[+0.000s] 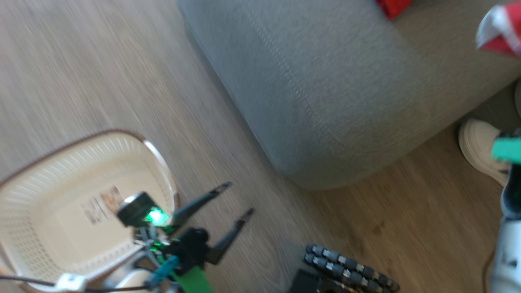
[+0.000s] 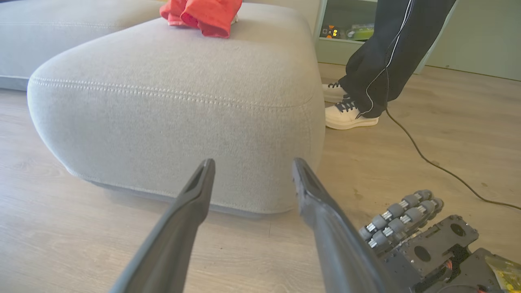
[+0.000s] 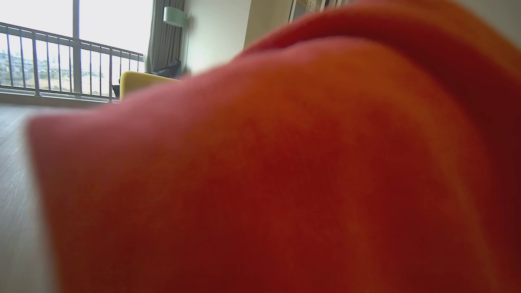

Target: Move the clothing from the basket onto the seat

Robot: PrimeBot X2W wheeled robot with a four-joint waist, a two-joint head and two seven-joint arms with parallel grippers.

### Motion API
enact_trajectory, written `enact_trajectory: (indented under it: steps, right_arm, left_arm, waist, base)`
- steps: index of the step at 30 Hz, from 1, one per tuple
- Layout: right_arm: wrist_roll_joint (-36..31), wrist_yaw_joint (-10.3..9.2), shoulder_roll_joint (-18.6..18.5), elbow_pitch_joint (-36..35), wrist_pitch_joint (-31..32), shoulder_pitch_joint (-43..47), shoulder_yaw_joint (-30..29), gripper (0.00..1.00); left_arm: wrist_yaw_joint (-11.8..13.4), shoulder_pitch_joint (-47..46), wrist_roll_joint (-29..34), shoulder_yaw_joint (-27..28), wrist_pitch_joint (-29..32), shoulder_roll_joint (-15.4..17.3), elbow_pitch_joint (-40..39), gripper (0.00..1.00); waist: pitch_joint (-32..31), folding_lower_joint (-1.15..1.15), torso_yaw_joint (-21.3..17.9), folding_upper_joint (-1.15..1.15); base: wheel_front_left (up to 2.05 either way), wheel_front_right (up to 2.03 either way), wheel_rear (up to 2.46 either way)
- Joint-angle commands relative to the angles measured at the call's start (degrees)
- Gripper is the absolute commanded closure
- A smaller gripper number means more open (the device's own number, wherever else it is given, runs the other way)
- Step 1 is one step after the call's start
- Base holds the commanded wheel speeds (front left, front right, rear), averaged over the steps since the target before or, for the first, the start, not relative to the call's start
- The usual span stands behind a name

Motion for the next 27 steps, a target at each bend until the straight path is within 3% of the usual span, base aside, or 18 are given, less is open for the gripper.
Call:
enact_trajectory:
  steps: [1,8,14,21,27]
  right_arm:
    - [0.7,-0.01,-0.7,-1.7,-0.2,-3.5,0.1,1.00]
    - [-0.8,-0.01,-1.0,1.9,-0.2,-15.0,-2.3,1.00]
    - [-0.8,-0.01,-6.0,13.2,-0.2,-28.0,-4.3,1.00]
    - [-7.6,-0.01,-9.3,24.8,-0.2,-42.3,-3.3,1.00]
    - [-12.1,-0.01,-9.0,35.2,0.7,-51.9,-12.0,1.00]
  left_arm:
    - [-0.1,-1.4,0.3,2.2,-0.3,2.4,-2.8,0.00]
    - [-0.1,-2.2,0.9,1.1,-0.3,10.8,-7.7,0.00]
    - [0.4,-2.0,0.9,3.2,-0.3,14.4,-11.4,0.00]
    - [2.7,-1.8,0.9,6.7,-0.3,17.5,-15.3,0.00]
    - [4.0,-0.8,0.3,7.6,-0.3,17.9,-17.4,0.00]
  waist:
    - [7.0,-0.01,-0.6,0.00]
    - [13.7,-0.01,-0.4,0.00]
    - [18.0,-0.01,0.2,0.00]
    - [21.7,-0.01,0.8,0.00]
    - [23.4,-0.01,3.1,0.00]
  base:
    - [0.00,0.00,0.00]
    - [0.00,0.00,0.00]
    - [0.00,0.00,0.00]
    - [0.00,0.00,0.00]
    - [0.00,0.00,0.00]
